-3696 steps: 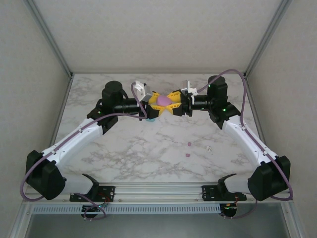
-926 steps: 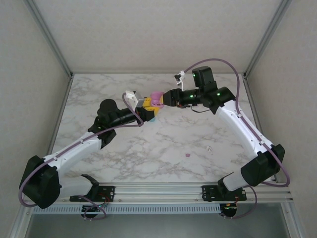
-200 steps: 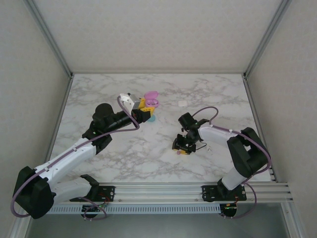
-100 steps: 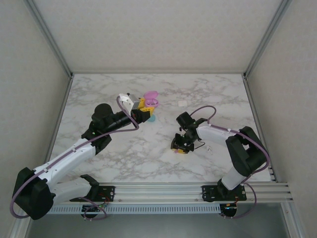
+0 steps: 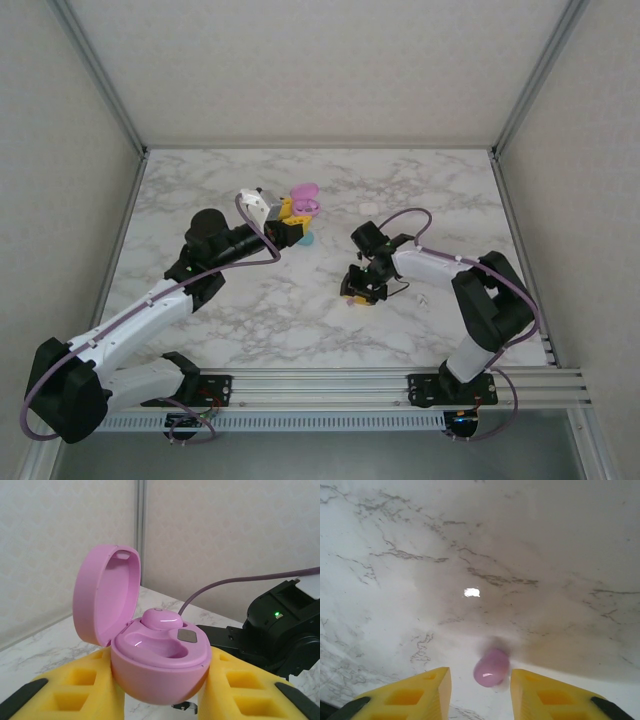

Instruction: Insert wireless bluetooth earbuds into charging case

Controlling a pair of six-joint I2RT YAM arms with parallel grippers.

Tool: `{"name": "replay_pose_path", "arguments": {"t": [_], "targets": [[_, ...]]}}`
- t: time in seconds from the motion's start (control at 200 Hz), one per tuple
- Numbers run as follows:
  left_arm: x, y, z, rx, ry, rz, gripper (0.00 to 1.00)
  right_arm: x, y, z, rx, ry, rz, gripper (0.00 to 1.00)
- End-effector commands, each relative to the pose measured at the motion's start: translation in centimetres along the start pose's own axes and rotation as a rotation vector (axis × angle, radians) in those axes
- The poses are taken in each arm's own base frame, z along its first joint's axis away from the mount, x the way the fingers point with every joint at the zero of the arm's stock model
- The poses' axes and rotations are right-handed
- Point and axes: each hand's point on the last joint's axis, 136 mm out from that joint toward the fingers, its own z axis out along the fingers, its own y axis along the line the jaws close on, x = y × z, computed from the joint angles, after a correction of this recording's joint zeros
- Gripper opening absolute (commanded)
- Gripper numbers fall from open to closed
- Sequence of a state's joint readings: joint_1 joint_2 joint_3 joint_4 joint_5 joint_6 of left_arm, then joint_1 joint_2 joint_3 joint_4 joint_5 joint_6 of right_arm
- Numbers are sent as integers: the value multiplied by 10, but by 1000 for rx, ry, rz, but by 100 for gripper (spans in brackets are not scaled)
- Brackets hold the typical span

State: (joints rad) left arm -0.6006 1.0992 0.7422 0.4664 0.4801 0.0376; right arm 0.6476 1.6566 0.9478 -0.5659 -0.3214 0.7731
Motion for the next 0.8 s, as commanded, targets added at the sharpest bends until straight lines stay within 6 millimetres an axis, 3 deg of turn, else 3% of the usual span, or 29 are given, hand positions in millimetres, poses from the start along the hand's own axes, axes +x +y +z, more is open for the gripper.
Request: {"name": "replay_pose_path", "arguments": {"t": [0.0, 0.285, 0.796], "targets": [[-15, -3, -4, -7, -35, 30, 25, -3, -1, -1, 68, -3, -17, 38], [-15, -4, -7, -14, -39, 37, 25, -5, -10, -2, 213, -23, -32, 37], [-13, -3, -9, -25, -31, 43, 25, -4, 0, 14, 214, 5, -43, 29]]}}
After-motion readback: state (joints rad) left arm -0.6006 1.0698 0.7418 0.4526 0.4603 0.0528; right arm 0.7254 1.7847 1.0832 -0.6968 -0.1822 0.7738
